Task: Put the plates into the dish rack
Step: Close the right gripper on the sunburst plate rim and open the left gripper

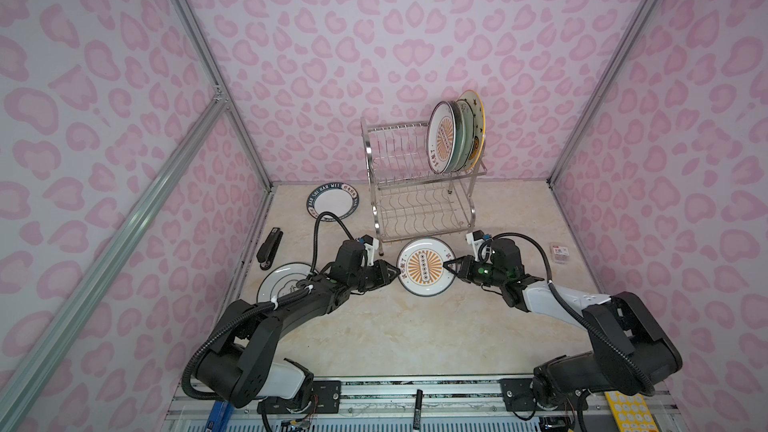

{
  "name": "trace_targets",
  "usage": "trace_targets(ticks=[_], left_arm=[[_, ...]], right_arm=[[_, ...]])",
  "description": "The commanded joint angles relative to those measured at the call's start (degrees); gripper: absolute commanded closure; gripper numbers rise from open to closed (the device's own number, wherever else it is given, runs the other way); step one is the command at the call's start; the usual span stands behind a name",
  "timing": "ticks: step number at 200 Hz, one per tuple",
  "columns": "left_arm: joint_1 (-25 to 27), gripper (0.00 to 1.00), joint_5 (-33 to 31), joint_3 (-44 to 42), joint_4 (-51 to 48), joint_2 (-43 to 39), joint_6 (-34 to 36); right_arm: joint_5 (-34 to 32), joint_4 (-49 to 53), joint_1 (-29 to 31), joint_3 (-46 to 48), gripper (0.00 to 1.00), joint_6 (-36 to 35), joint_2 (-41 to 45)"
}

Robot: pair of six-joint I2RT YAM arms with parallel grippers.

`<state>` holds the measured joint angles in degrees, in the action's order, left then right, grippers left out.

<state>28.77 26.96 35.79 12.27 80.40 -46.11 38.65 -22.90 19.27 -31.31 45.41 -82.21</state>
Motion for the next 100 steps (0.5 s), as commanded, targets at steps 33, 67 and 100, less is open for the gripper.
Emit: trace_targets(ticks=[33,67,100], left_arm=[[0.0,0.67,-8.4,-0.7,-5.5,-6.7,3.0],[0.0,0.66,-14.0,-2.1,-6.6,-12.0,3.0],[0.0,0.66,-17.9,-1.1,-10.2,-15.2,4.0]], right_arm=[[-6.3,10.9,-1.1,-3.3,1.00,-8.7,7.5],[-6.0,15.9,-1.9,-4.9,1.00,-13.8,14.5],[-3.9,14.9,-2.6,-3.5,1.00,-16.0,21.7]])
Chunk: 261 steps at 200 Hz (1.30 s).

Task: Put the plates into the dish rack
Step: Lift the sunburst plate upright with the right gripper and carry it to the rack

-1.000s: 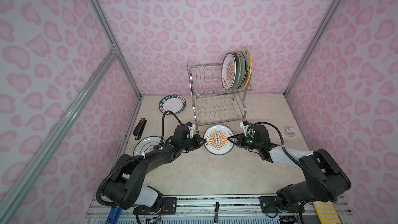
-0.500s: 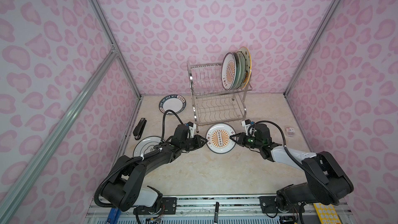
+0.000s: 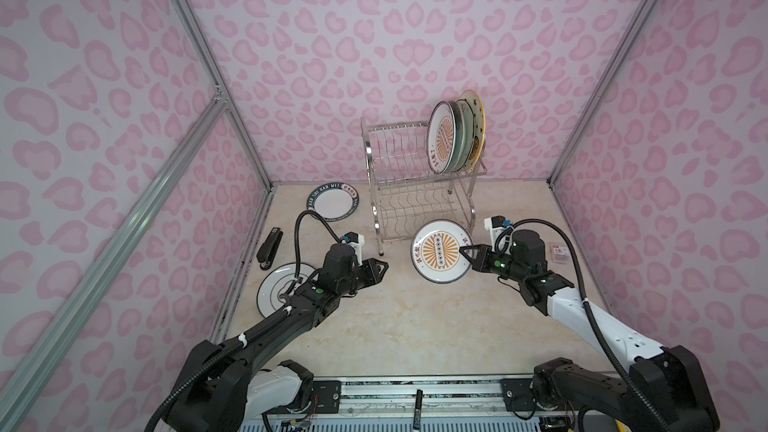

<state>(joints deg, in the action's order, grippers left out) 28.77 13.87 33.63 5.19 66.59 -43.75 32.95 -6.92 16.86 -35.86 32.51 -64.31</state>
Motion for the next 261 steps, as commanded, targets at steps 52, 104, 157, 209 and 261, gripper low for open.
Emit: trace_targets(ticks=[52,104,157,209,261], left_arm=[[0.0,0.66,-6.8,6.0,-7.1,-1.8,4.0],[0.0,0.66,-6.2,8.9,-4.5,-1.8,4.4],[0.2,0.66,-6.4,10.9,-2.6,-2.3,5.9],[0.3,0.67,-4.2,10.6,-2.9,-0.7,5.8],[0.6,0.67,-3.8,10.2,-2.7,-1.3,5.9]], right_arm=[[2.8,-2.3,-0.2,-2.3,1.00,-4.5,13.6],[1.7,-9.6,-0.2,-7.7,1.00,-5.4,14.4],[-4.5,-14.0,0.5,-15.7,1.00,-9.2,10.8],[-15.1,-14.5,7.6,-25.6,1.00,-18.5,2.8],[-37.0,-14.0,18.0,-36.6,1.00,-29.8,-7.1]])
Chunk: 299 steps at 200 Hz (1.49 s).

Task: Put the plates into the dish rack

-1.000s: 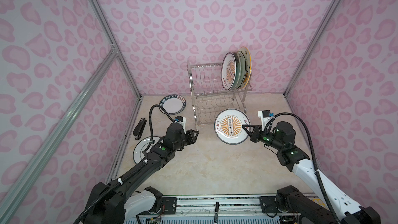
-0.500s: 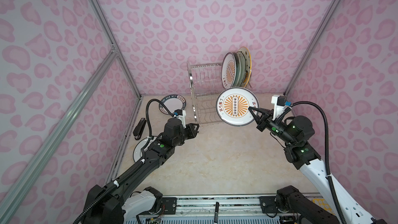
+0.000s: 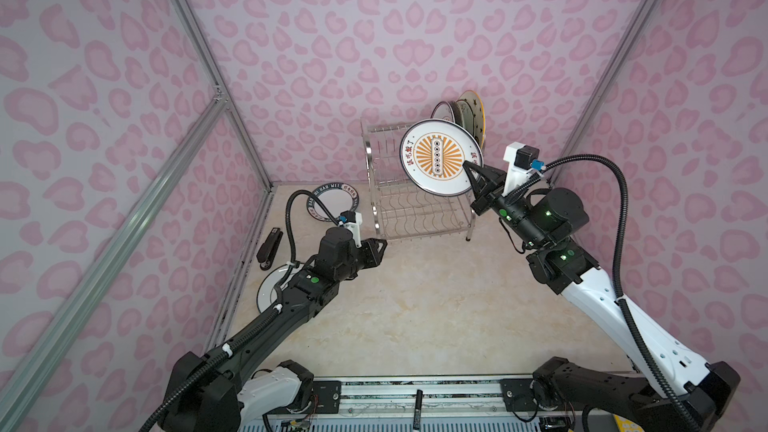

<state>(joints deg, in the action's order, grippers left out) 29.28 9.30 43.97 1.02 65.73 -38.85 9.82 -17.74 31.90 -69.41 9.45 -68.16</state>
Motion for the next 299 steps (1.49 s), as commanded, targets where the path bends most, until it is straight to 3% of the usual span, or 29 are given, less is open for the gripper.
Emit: trace_targets(ticks=[1,36,109,137,207,299], left_arm=[[0.1,0.67,0.8,-0.1,1.5,-0.6,1.0],[0.1,0.67,0.7,-1.4,1.3,-2.2,0.7],[0.4,0.67,1.4,-4.2,2.4,-4.5,-1.3],[0.4,0.67,1.4,-4.2,2.5,-4.8,-1.1],[0.5,0.67,1.2,-5.1,2.5,-5.6,-1.3],[0.5,0.67,0.7,-5.9,2.7,-6.6,-1.2]], right_arm=[[-14.4,-3.3,3.0,-3.1,1.00,-6.9,-3.5],[-26.1,-6.4,5.7,-8.6,1.00,-9.2,-10.4],[-40.3,-6.5,8.2,-24.3,1.00,-17.4,-26.8],[-45.2,-2.1,9.0,-31.6,1.00,-18.7,-32.6],[-50.9,9.1,10.0,-43.1,1.00,-17.7,-42.0],[-54.0,13.8,10.3,-45.8,1.00,-17.8,-45.0]])
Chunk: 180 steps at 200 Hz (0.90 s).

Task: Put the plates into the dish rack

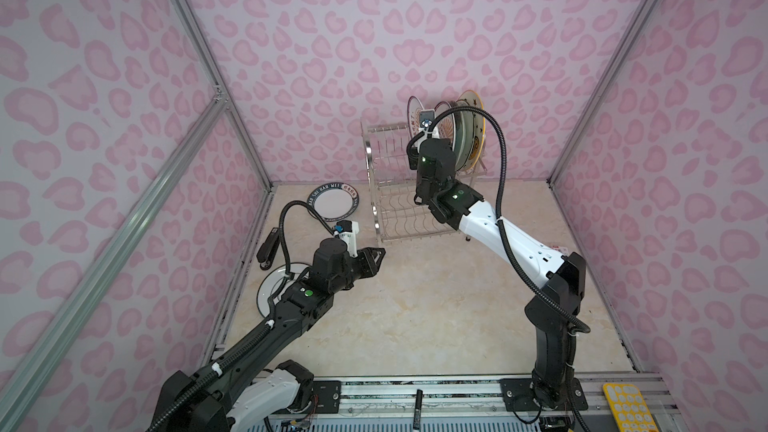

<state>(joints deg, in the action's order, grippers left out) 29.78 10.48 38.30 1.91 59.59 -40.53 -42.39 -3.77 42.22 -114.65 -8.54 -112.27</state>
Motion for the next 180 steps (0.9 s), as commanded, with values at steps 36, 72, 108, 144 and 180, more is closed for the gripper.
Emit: trace_targets(ticks=[36,72,108,144,180], left_arm=[[0.0,0.67,-0.5,-0.3,1.8,-0.5,0.5],[0.0,0.67,-0.5,-0.3,1.7,-0.4,0.5],[0.0,0.67,-0.6,-0.3,1.6,-0.3,0.4],[0.0,0.67,-0.7,-0.3,1.5,-0.3,0.5],[0.0,0.67,-0.7,-0.2,1.5,-0.1,0.5]], right_arm=[[-4.2,0.8,0.0,-2.1,1.00,-0.5,-2.0],[-5.5,0.8,0.0,-2.5,1.00,-1.6,-2.5],[-6.1,1.2,-0.3,-2.5,1.00,-1.3,-2.9],[-5.3,2.5,-0.6,-2.5,1.00,-0.2,-2.9],[-4.9,3.0,-0.8,-2.5,1.00,0.2,-3.0]])
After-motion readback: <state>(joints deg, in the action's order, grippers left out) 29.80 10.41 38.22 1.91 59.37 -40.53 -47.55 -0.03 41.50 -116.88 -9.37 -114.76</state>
